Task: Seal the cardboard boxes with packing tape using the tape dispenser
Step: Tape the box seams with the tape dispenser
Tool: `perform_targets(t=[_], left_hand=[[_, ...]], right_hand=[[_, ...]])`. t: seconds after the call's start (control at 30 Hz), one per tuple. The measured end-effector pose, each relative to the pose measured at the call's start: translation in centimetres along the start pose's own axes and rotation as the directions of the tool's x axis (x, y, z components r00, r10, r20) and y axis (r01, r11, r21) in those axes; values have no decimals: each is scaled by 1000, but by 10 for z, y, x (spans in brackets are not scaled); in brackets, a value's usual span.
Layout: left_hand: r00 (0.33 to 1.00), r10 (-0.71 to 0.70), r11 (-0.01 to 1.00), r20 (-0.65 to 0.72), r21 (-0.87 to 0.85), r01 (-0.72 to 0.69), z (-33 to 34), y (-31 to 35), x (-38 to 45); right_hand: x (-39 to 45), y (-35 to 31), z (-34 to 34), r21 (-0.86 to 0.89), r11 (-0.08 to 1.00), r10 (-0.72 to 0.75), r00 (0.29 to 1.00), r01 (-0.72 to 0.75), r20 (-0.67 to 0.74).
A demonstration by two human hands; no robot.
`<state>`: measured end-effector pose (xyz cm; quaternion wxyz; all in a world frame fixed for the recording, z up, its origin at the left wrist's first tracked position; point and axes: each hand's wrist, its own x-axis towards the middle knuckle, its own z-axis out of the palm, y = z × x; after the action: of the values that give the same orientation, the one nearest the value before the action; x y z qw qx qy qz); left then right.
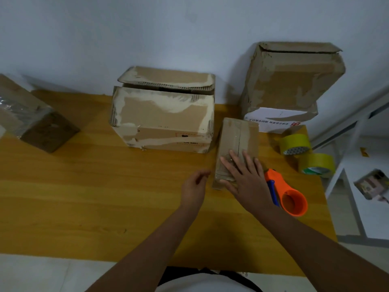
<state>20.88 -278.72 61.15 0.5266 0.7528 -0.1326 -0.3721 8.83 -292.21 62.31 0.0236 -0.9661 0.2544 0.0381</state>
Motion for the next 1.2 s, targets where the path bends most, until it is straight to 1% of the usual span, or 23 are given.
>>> perform_targets(t=[0.07, 0.13, 0.2, 0.23, 0.3, 0.37, 0.43, 0.53, 0.6, 0.67, 0.73, 0.77, 0.8, 0.87, 0.9, 0.93, 1.0, 1.03, 1.1, 1.13, 1.2], left_hand=[[989, 106, 984, 104, 131, -119, 0, 2, -13], [971, 167, 929, 171, 304, -213, 11, 4, -20], [964, 163, 875, 212, 419, -241, 19, 7, -24], [959, 148, 862, 242, 444, -245, 19, 9, -25], [943, 92, 865, 321, 443, -235, 14, 13, -23], [933, 43, 883, 358, 424, -204, 11, 18, -18], [931, 25, 904, 363, 390, -177, 15, 20, -13], [903, 22, 926, 428, 331, -179, 9, 21, -9], [892, 13, 922, 452, 340, -186, -5, 22, -3], [900, 40, 895, 435, 385, -226, -21, 23, 2], [882, 137, 859, 452, 388, -332, -33, 23, 2], [856, 188, 827, 482, 392, -403, -39, 24, 3], [823, 232, 769, 518, 420, -481, -46, 24, 5], [758, 274, 578, 592, 528, -621, -60, 24, 14], [734, 268, 488, 624, 569, -662, -65, 26, 18], [716, 247, 421, 652, 594, -686, -69, 28, 20], [695, 207, 358, 688, 608, -709, -72, 33, 23], [688, 204, 343, 696, 608, -716, -74, 36, 23], [686, 211, 309, 697, 618, -723, -76, 40, 22], [695, 211, 287, 688, 636, -716, -78, 41, 21], [734, 199, 229, 649, 698, -679, -80, 44, 16]], right_hand=[[0, 0, 1, 4, 1000, -5, 1000, 5, 0], [0, 0, 2, 6, 1000, -1, 1000, 1, -2], [1, 0, 2, 13, 1000, 16, 1000, -16, 1], [2, 0, 2, 19, 1000, 21, 1000, -21, 5], [2, 0, 2, 21, 1000, 21, 1000, -22, 17], [2, 0, 2, 21, 999, 26, 999, -27, 26], [3, 0, 1, 29, 999, 39, 999, -39, 29], [3, -2, 0, 18, 999, 39, 999, -40, 34], [4, -1, -3, 12, 999, 41, 998, -41, 46], [3, -4, -5, 35, 998, 45, 997, -47, 57], [-2, -20, -4, 81, 995, 48, 995, -55, 85], [-6, -30, -4, 114, 992, 50, 994, -61, 98], [-10, -40, -5, 166, 983, 53, 992, -72, 117], [-19, -50, -8, 289, 952, 55, 986, -100, 160], [-23, -49, -11, 342, 935, 43, 985, -99, 166], [-25, -45, -17, 406, 910, 28, 987, -91, 159], [-25, -31, -33, 569, 816, 54, 994, -96, 91], [-22, -21, -42, 616, 780, 112, 993, -115, 44], [-9, 1, -54, 609, 770, 235, 972, -189, 5], [-1, 12, -59, 598, 768, 269, 963, -229, 24], [13, 31, -63, 612, 728, 293, 947, -310, 132]])
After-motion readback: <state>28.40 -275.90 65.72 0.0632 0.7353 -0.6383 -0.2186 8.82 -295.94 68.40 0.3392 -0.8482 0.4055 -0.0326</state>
